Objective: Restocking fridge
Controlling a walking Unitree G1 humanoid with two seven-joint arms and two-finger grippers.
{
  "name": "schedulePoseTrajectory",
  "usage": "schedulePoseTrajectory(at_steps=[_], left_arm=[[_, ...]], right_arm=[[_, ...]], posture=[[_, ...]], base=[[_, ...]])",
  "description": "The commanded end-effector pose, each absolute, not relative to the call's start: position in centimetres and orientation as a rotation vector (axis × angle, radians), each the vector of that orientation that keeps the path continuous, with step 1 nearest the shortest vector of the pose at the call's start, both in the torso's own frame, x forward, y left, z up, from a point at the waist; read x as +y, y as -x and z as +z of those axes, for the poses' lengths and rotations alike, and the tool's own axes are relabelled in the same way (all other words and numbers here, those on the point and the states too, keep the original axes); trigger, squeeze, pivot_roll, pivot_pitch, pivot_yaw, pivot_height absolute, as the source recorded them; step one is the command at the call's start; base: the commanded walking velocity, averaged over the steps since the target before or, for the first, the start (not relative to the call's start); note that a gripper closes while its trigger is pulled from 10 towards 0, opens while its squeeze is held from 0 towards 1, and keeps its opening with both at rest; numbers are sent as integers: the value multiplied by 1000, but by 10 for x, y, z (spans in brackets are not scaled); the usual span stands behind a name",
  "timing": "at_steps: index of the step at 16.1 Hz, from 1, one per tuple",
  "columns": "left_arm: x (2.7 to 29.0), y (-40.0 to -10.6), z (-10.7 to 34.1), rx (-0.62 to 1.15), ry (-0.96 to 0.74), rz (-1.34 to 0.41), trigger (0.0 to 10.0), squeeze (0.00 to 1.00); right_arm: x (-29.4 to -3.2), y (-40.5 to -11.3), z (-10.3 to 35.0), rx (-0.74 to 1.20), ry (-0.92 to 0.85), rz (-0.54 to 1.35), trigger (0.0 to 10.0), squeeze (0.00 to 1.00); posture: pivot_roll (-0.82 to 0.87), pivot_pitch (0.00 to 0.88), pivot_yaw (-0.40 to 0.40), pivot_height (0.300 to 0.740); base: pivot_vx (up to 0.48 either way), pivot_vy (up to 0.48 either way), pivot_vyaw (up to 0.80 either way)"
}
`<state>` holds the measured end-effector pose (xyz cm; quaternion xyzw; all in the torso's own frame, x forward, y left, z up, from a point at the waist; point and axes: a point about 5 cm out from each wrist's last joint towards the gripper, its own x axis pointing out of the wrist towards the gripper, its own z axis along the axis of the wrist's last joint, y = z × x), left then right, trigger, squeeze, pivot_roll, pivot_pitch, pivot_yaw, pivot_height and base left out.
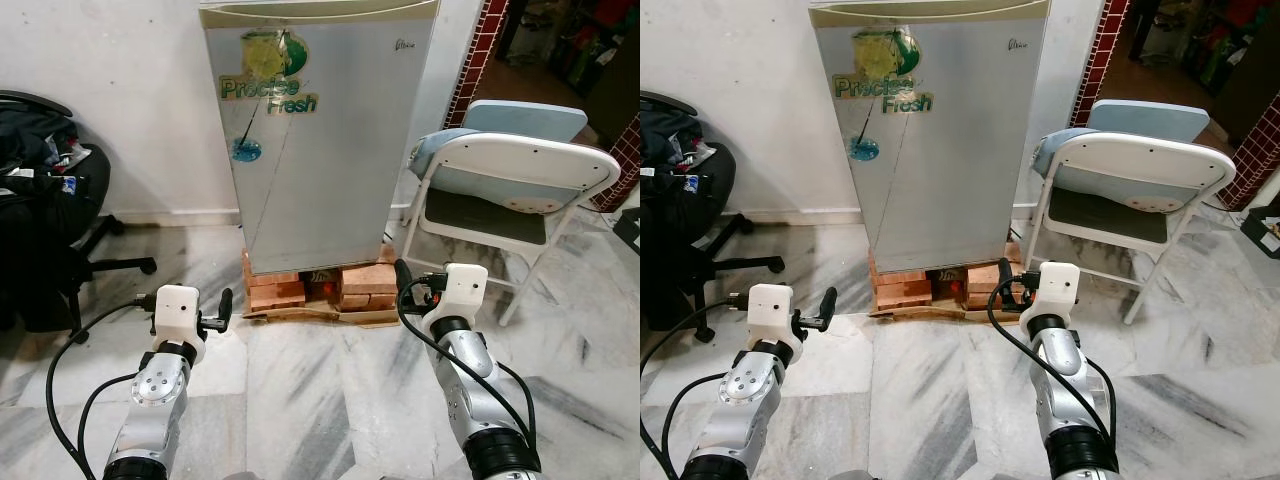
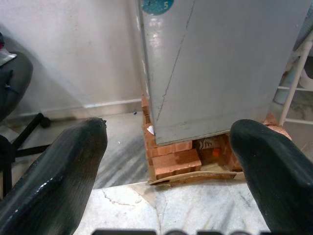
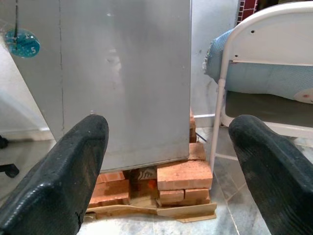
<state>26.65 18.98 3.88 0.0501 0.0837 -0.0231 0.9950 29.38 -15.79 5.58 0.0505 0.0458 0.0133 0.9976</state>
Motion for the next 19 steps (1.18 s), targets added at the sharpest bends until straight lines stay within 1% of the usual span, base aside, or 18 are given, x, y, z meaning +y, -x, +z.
schedulePoseTrajectory(at_steps=[1, 16, 19], left_arm=[[191, -267, 40, 162, -106, -46, 10000, 0], [190, -268, 40, 160, -107, -47, 10000, 0], [206, -273, 57, 90, -227, -83, 10000, 0]], right_arm=[[-160, -295, 58, 83, -98, 23, 10000, 0], [-159, -295, 57, 87, -95, 24, 10000, 0], [-182, -297, 70, 54, -77, -62, 10000, 0]], posture=[[14, 0, 3, 740], [0, 0, 0, 740], [17, 0, 2, 740]], base=[[0, 0, 0], [0, 0, 0], [0, 0, 0]])
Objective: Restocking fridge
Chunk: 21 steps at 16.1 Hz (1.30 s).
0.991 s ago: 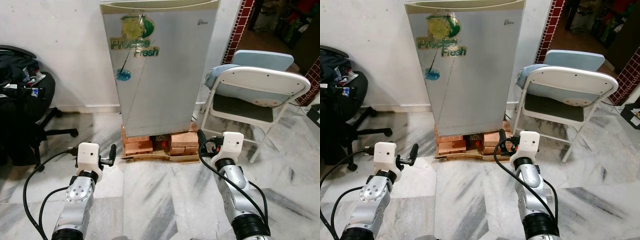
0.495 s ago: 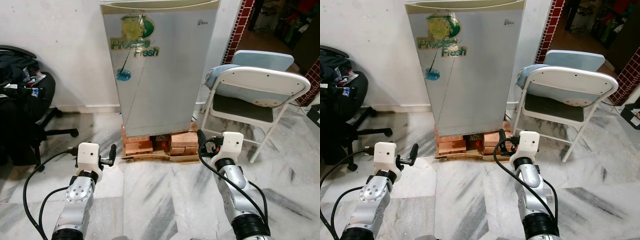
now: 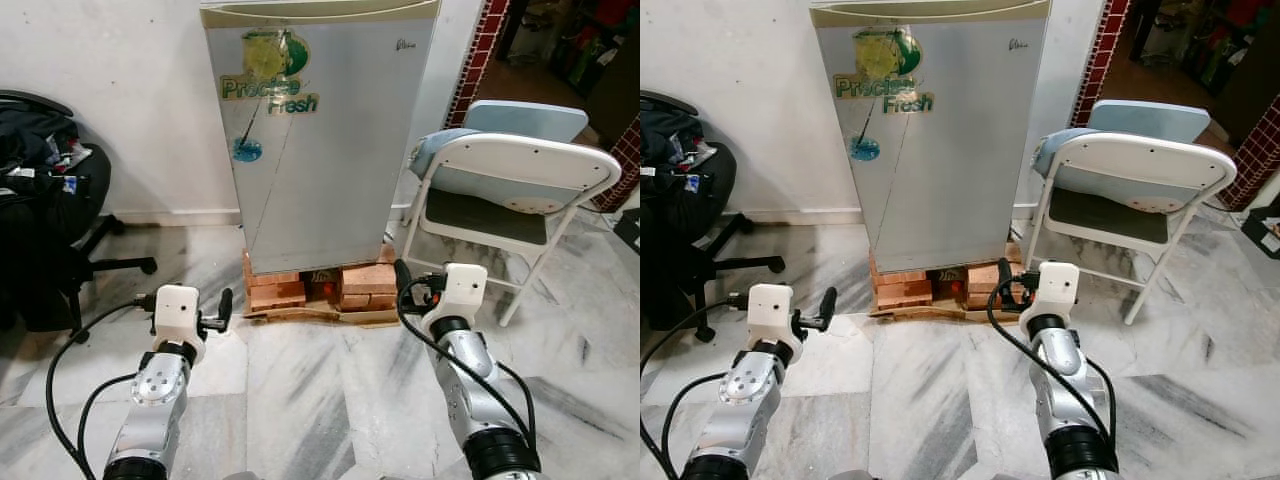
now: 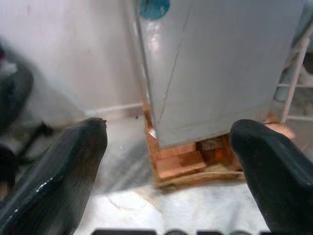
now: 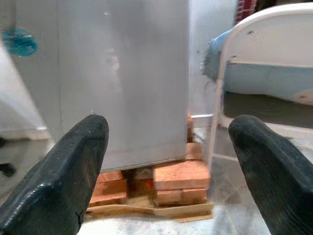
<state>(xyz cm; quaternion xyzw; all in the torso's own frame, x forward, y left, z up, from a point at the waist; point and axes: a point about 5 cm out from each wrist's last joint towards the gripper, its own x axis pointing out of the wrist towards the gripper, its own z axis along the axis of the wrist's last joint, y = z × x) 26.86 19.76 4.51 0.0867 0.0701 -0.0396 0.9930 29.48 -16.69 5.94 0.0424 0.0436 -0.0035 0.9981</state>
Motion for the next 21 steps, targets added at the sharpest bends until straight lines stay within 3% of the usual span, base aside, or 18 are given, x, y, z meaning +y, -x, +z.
schedulePoseTrajectory(at_steps=[1, 15, 21], left_arm=[[207, -273, 57, 93, -228, -80, 10000, 0], [214, -273, 62, 106, -168, -65, 10000, 0], [201, -274, 71, 59, -175, -92, 10000, 0]], right_arm=[[-182, -297, 69, 55, -74, -63, 10000, 0], [-191, -301, 82, 15, -82, -86, 10000, 0], [-188, -289, 74, 49, -70, -68, 10000, 0]], posture=[[14, 0, 3, 740], [11, 0, 10, 740], [13, 0, 6, 740]], base=[[0, 0, 0], [0, 0, 0], [0, 0, 0]])
